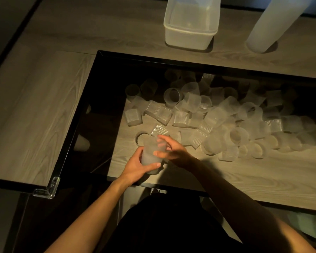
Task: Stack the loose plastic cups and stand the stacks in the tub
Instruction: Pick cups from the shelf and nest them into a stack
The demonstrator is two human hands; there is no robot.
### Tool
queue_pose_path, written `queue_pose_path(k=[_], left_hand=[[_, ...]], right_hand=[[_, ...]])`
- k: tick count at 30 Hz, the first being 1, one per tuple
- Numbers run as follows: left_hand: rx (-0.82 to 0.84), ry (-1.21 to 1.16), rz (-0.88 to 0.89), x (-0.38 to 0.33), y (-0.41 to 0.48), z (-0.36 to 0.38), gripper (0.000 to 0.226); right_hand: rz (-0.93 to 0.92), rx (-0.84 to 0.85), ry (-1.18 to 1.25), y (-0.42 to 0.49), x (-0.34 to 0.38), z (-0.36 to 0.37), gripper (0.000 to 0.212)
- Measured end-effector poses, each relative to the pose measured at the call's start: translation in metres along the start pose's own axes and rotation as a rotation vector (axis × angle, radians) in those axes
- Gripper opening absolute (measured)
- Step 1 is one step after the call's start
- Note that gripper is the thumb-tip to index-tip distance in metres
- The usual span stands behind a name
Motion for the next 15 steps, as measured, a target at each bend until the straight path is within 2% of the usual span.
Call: queue_pose_path(k=[3,5,6,7,9,10,11,15], left_hand=[[-0.058,-0.013,0.001,-0.003,-0.002,-0.004,0.073],[-0.073,-0.024,0.005,-0.004,-0.001,-0.007,0.074],[-0.069,-0.030,0.007,-0.004,-0.001,-0.008,0.075],[-0.063,-0.037,0.004,-0.003,-0.001,-0.008,0.076],[-0.057,-0.037,-0.013,-0.001,0.001,-0.011,0.076],[-0.052,-0.033,-0.023,0.001,0.001,-0.012,0.075],[-0.045,-0.031,-0.029,0.003,0.002,-0.013,0.075],[-0.053,-0.046,-0.044,0.014,0.002,-0.017,0.076]], right_hand=[[-0.017,0.044,-0.134,0.002,0.003,0.011,0.068],[-0.023,0.049,-0.274,0.003,0.001,0.017,0.071],[-0.015,0.009,-0.239,0.002,0.000,0.016,0.068],[-0.023,-0.087,-0.154,0.000,0.001,0.010,0.061],[-0.010,-0.400,-0.118,-0.004,-0.004,-0.009,0.050],[0.025,-0.524,-0.231,-0.006,-0.009,-0.019,0.046],[0.061,-0.569,-0.345,-0.005,-0.017,-0.024,0.048],[0.176,-0.310,-0.600,0.010,-0.051,-0.005,0.077]])
Point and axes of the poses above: each hand's wrist, its own y-axis towards the middle knuckle, its own z-axis out of the palm, x = y × z, the point moved 5 cm from there along y, towards the middle knuckle, and after that the axes turned 5 degrees about x, right-handed, at the moved point
